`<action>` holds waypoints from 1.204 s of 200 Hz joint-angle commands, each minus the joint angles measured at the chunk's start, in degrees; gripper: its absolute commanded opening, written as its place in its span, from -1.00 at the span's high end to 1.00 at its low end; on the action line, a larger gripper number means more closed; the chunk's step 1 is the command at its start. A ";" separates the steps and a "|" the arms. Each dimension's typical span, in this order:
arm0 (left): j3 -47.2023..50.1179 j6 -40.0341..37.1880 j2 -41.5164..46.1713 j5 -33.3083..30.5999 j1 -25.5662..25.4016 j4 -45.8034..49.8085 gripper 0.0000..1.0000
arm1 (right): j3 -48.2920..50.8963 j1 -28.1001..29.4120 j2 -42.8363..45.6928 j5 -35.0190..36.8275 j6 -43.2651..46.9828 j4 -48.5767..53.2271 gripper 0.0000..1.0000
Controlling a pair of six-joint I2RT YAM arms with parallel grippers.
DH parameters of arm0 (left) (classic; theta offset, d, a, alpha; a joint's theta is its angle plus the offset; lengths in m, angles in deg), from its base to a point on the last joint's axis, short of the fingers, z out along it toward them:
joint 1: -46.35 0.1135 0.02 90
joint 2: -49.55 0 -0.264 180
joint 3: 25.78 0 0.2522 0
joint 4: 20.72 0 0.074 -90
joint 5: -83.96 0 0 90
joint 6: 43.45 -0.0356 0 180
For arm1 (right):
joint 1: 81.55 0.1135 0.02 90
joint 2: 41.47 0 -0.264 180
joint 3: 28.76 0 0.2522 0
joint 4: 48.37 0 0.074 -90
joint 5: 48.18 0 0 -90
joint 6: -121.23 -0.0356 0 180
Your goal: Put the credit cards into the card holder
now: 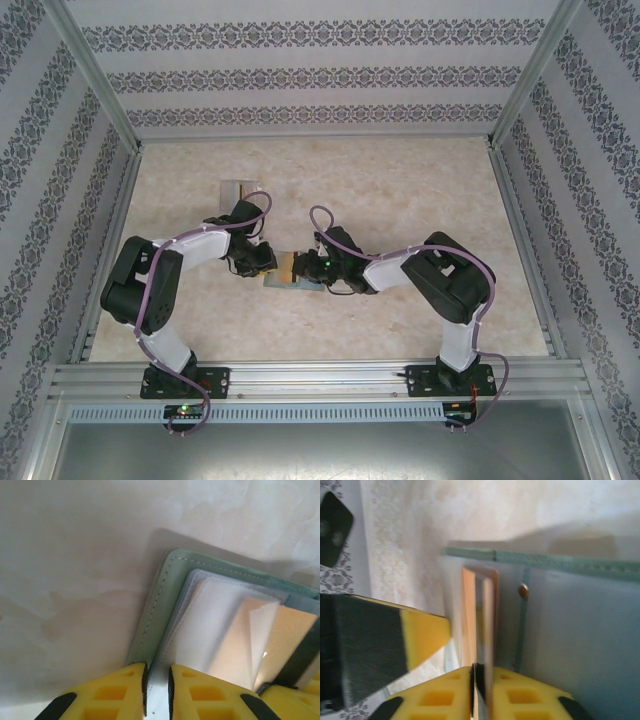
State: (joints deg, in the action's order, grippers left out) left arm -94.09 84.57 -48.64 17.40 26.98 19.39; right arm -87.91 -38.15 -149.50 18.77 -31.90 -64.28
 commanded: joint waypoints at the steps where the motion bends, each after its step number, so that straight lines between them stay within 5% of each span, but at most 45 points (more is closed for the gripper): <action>1: 0.34 0.16 -3.16 -1.25 0.18 2.90 0.58 | 1.48 0.55 2.58 2.18 0.96 5.22 0.56; 88: -5.65 -4.67 -0.78 0.17 0.14 7.47 0.03 | 3.78 0.28 9.03 5.08 3.10 8.85 0.22; 131: -5.14 -4.33 -2.08 0.85 0.20 6.89 0.02 | 2.35 -0.10 4.58 1.95 1.85 6.14 0.67; 241: -4.87 -4.38 -3.79 0.75 0.21 6.01 0.04 | -3.35 0.12 4.83 4.86 7.59 16.23 0.57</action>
State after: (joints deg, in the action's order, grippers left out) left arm -98.83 81.40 -51.22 17.93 26.98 24.15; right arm -88.80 -38.26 -144.73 21.86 -27.01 -51.76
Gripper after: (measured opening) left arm 0.480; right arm 0.216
